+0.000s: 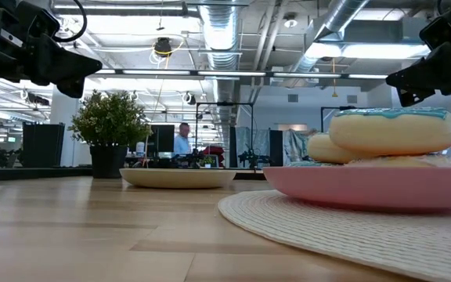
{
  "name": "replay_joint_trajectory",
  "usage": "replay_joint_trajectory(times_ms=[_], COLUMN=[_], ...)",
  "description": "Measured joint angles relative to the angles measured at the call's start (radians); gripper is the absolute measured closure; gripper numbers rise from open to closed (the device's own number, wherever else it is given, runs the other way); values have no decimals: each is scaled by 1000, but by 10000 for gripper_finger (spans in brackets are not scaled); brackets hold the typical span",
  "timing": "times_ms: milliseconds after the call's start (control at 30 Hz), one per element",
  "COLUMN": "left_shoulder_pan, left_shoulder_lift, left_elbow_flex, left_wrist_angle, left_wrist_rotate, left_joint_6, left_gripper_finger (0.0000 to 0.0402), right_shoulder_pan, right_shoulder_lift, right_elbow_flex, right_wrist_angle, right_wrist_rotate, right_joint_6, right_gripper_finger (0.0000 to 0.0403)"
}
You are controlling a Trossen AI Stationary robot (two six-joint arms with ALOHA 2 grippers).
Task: Pick & Place donuts
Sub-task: Return to Home Position
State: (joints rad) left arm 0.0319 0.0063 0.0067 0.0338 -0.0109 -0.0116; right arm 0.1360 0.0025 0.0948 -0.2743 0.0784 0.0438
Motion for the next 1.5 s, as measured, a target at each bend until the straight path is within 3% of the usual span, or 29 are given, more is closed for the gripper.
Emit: replay_joint_trajectory(times_ms=[1500], left_shoulder_pan=[0], left_shoulder_lift=[0], left_elbow_flex=[0], left_wrist_angle=[0], left_wrist_rotate=[0], left_joint_6=[0], left_gripper_finger=[401], right_shoulder_pan=[0], right_shoulder_lift=[0], right_elbow_flex=[-1], right_wrist_angle=[0], right_wrist_rotate=[0], right_joint_6=[35], right_gripper_finger=[403])
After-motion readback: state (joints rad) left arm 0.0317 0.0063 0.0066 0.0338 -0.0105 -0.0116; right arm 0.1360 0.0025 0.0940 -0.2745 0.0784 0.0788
